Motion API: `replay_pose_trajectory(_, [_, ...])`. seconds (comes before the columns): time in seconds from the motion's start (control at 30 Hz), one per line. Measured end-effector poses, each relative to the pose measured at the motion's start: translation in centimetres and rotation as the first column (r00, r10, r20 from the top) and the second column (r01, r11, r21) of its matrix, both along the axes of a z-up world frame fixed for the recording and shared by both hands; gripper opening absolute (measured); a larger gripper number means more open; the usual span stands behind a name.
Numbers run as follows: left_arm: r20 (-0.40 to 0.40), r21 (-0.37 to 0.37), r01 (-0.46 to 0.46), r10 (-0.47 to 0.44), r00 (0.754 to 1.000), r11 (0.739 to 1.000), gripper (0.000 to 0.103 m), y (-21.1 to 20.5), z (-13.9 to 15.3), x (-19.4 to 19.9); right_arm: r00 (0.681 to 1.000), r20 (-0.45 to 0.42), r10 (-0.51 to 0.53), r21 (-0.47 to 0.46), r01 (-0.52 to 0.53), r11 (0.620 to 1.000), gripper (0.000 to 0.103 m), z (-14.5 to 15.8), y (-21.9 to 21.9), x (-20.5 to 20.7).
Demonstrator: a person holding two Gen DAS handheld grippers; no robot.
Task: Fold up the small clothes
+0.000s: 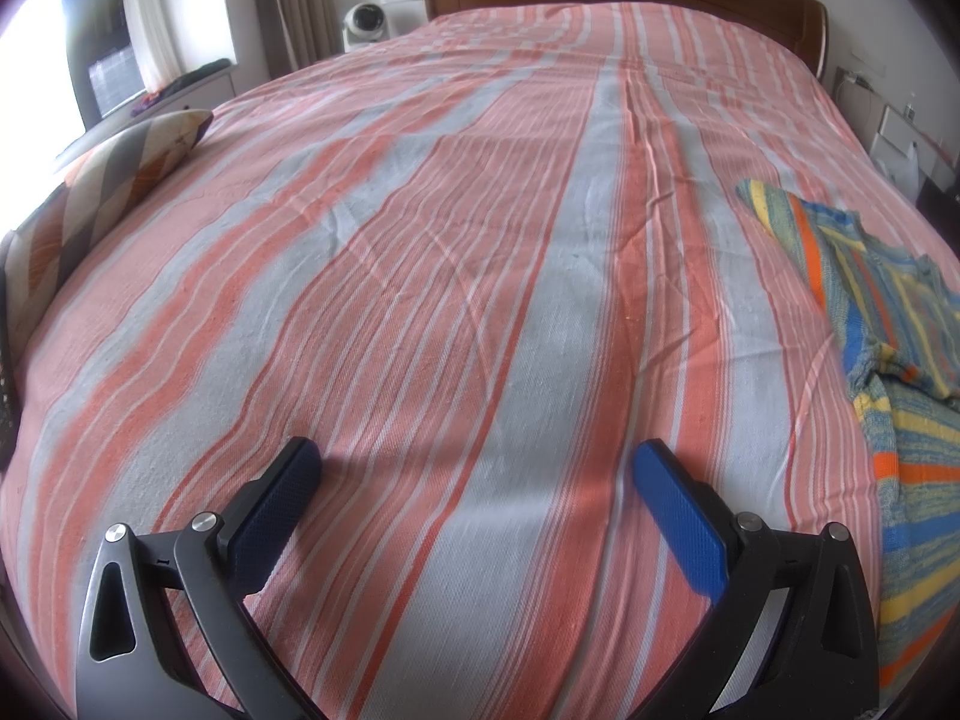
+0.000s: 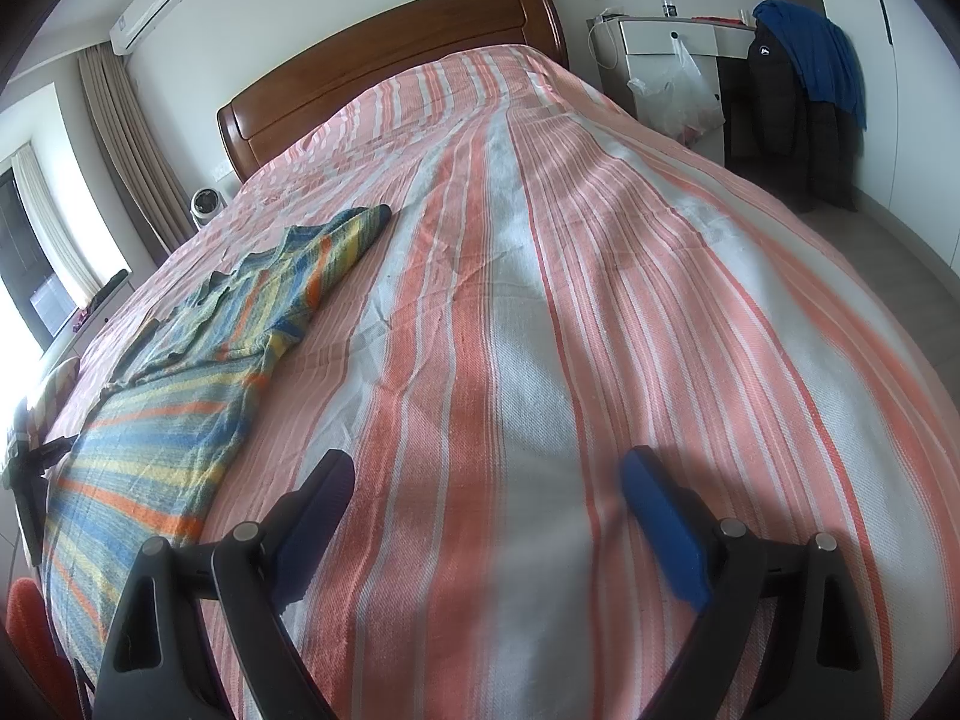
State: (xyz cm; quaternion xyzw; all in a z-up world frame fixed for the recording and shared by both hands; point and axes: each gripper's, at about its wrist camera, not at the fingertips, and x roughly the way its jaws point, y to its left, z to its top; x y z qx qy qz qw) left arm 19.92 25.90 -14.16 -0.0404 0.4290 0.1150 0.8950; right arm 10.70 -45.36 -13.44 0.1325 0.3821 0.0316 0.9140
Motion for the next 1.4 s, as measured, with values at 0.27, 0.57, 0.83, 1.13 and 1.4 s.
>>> replay_pose_trajectory(0.27, [0.0, 0.0, 0.0, 0.0, 1.0, 1.0, 0.103, 0.0, 0.0, 0.0, 1.0, 0.002, 0.0, 0.004, 0.0, 1.0, 0.09, 0.0, 0.0, -0.1])
replay_pose_trajectory(0.57, [0.0, 0.002, 0.0, 0.0, 1.0, 1.0, 0.103, -0.2, 0.0, 0.0, 1.0, 0.0, 0.0, 0.002, 0.0, 1.0, 0.09, 0.0, 0.0, -0.1])
replay_pose_trajectory(0.83, [-0.015, 0.013, -0.008, 0.008, 1.0, 1.0, 0.103, -0.2, 0.2, 0.0, 1.0, -0.01, -0.001, -0.015, 0.001, 1.0, 0.09, 0.0, 0.2, 0.1])
replay_pose_trajectory(1.13, [-0.085, -0.253, 0.241, -0.27, 0.959, 0.937, 0.097, -2.0, 5.9, -10.2, 0.974, -0.142, 0.174, -0.022, -0.178, 0.984, 0.088, 4.5, 1.9, -0.3])
replay_pose_trajectory(1.4, [-0.327, -0.24, 0.438, -0.497, 0.803, 0.866, 0.088, -12.1, 1.5, -21.4, 0.695, -0.332, 0.638, -0.006, -0.678, 0.735, 0.085, 7.0, 11.3, -13.8])
